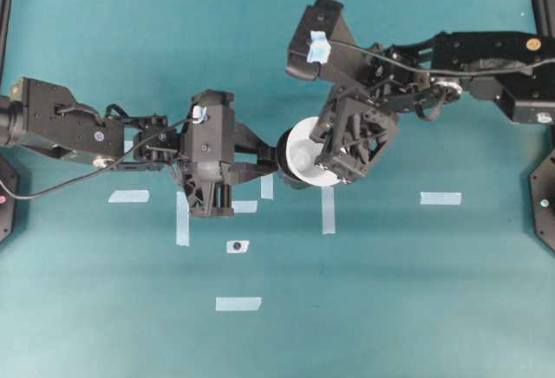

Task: Holding the cup holder with the left arm, the right arm places the cup into the cup holder.
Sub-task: 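Insert white cup into black holder opening with right gripper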

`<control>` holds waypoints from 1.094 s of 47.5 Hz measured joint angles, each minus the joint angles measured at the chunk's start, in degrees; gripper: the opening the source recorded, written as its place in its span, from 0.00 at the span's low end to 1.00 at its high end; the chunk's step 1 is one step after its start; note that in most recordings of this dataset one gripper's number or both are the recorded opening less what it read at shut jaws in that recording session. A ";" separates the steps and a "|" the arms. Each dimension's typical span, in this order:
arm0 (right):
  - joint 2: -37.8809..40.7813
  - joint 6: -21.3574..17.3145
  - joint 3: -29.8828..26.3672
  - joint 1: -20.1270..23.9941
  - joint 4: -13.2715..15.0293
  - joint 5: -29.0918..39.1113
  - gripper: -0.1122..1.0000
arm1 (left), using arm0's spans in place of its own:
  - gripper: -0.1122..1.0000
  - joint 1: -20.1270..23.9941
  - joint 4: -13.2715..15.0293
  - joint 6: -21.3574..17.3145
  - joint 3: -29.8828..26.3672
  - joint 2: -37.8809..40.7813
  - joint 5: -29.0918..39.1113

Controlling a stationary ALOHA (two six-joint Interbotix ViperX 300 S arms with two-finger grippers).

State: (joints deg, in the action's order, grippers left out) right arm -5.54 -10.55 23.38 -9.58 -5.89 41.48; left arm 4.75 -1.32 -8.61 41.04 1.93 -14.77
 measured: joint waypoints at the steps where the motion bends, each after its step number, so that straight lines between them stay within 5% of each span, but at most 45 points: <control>1: 0.00 0.00 0.09 0.09 0.09 -0.18 0.14 | 0.32 0.00 0.00 0.00 -0.09 0.09 0.00; 39: 2.11 0.00 0.53 -0.18 0.09 -2.29 0.14 | 0.32 0.00 0.00 0.00 0.00 -0.09 -0.79; 52: 2.11 -0.09 0.53 -0.88 0.00 -4.39 0.23 | 0.32 0.26 0.00 0.35 0.00 -0.09 -0.88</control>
State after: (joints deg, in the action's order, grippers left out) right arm -3.43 -10.63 23.91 -10.46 -5.89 37.09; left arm 5.01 -1.32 -8.26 41.04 1.85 -15.64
